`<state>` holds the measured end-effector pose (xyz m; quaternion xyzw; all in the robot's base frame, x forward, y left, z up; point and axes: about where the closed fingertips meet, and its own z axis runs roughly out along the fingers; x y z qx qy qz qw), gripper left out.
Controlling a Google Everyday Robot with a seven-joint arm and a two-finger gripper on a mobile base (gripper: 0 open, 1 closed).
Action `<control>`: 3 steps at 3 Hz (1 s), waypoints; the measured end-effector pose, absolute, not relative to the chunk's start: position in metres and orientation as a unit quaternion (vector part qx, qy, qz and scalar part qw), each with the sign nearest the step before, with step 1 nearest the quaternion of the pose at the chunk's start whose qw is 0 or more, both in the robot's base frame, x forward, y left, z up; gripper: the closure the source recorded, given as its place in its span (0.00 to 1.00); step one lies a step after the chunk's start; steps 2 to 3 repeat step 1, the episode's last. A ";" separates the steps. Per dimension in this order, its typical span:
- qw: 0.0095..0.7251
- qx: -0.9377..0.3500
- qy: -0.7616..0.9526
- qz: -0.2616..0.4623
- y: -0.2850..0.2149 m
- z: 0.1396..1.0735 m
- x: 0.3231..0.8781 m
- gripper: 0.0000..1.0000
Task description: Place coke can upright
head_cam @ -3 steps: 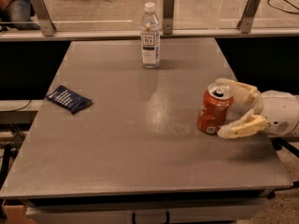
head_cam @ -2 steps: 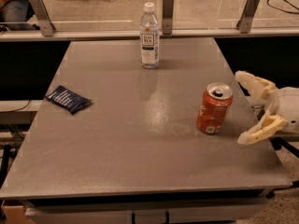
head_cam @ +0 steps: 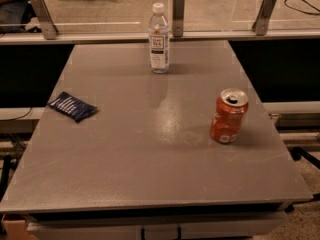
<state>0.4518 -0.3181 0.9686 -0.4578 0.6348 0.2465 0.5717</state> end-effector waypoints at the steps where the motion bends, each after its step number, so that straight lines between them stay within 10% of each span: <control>1: 0.592 -0.452 0.631 0.215 -0.341 0.995 0.453 0.00; 3: 0.592 -0.452 0.631 0.215 -0.341 0.995 0.453 0.00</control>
Offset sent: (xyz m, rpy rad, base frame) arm 0.0000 0.0000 0.0000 0.0000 0.0000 0.0000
